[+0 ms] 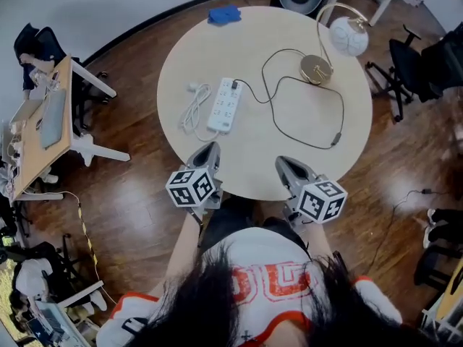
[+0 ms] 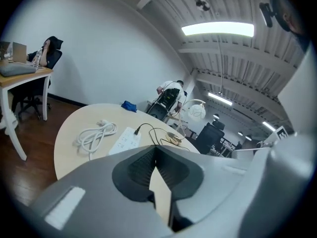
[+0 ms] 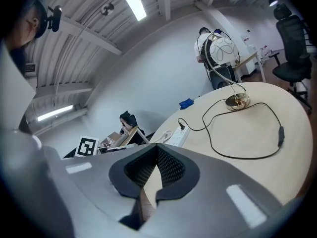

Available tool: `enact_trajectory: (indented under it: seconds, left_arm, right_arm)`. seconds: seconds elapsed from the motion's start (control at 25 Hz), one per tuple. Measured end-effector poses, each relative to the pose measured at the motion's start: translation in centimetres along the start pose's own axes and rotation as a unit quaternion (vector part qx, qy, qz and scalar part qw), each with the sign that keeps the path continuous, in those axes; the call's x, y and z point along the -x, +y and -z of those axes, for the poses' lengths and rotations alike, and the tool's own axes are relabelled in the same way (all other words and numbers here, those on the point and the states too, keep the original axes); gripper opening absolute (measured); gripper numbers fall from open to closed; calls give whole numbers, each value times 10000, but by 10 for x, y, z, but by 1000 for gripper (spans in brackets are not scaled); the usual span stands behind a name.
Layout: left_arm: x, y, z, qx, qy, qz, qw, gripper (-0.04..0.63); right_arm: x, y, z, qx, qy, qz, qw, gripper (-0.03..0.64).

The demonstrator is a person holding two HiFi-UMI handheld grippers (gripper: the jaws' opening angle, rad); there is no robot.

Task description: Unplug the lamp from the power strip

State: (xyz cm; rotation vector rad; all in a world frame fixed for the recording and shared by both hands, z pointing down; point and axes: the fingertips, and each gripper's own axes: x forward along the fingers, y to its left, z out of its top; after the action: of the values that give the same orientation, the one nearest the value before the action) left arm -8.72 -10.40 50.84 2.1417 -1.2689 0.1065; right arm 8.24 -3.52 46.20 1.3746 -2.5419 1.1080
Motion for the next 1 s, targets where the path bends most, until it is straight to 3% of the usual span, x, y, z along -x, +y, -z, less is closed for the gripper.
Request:
enact_trajectory:
  seconds: [0.44,0.6,0.88,1.0]
  left_arm:
    - [-123,46,-7,-449,961,315,9939,0]
    - [-144,60,6,-617,1385,123,9884,0]
    - [-150,80,42,-540,2219,-331,9730,0]
    - [-150,82,49,-415,2282,-383,9720,0]
  right_arm:
    - [-46,-6,-15,103,208,517,9984,0]
    - [-61,-11,-12,332,410,630,9966,0]
    - [-107,-25,-13,1135,694,605,9893,2]
    - [-138,-35,-16,1550,800,526,9833,2]
